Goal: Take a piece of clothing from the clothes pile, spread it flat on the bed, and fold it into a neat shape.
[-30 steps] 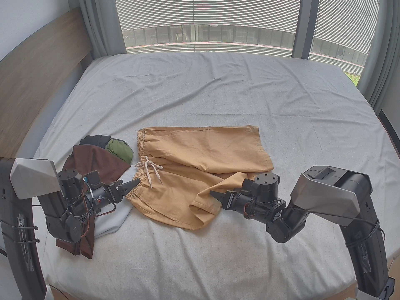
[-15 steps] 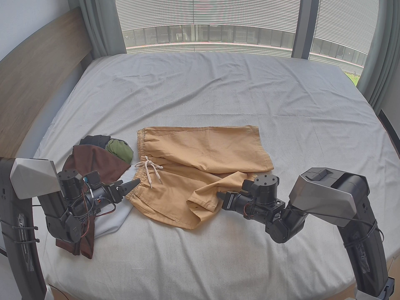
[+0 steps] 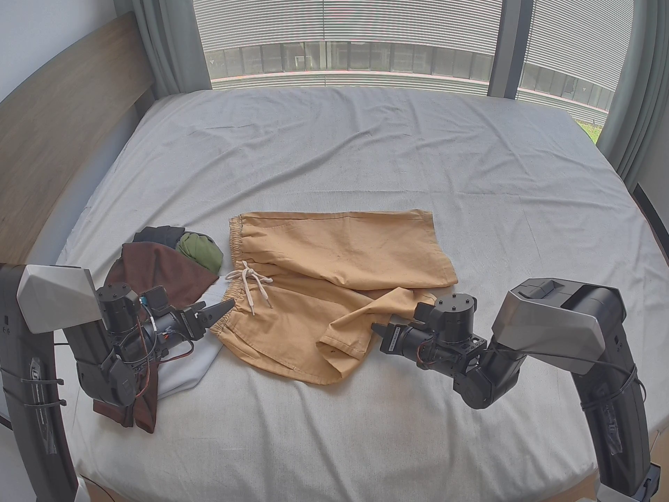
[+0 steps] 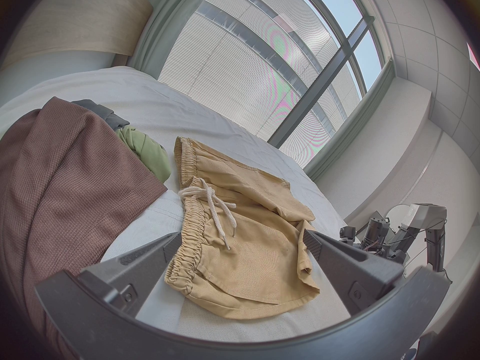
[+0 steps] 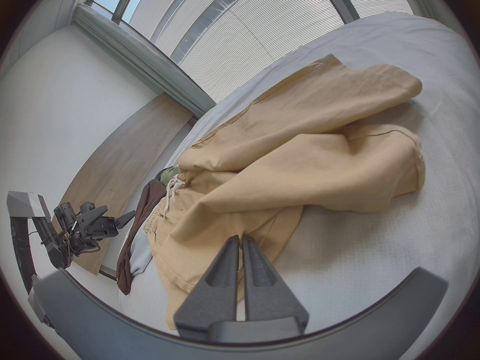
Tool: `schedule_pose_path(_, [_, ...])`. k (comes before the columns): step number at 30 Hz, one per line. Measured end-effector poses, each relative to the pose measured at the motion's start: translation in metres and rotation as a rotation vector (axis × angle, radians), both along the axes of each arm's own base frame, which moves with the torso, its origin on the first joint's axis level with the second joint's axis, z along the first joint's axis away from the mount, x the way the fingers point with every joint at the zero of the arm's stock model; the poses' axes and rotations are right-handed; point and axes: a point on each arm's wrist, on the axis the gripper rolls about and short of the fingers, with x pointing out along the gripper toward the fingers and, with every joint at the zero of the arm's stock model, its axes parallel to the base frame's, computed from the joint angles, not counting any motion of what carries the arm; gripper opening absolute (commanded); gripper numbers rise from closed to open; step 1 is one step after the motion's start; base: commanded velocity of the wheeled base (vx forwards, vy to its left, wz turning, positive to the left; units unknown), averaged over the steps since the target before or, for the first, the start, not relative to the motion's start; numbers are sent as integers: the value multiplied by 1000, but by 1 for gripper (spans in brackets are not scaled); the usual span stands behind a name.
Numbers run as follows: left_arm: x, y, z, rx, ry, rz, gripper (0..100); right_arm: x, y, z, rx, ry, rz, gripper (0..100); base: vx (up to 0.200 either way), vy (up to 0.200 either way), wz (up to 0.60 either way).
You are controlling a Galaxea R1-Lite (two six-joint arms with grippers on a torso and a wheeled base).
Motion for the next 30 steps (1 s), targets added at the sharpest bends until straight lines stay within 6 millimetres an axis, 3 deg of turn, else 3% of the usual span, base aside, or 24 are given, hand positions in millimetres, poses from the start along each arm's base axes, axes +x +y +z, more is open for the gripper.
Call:
schedule_pose_path(16, [0, 0, 0, 0, -1, 0, 100, -15, -17, 4, -2, -1, -19, 0, 0, 0, 0])
schedule_pose_path(30, [1, -2, -1, 1, 1, -4, 100, -40, -61, 16, -50, 28, -81, 0, 0, 0, 0])
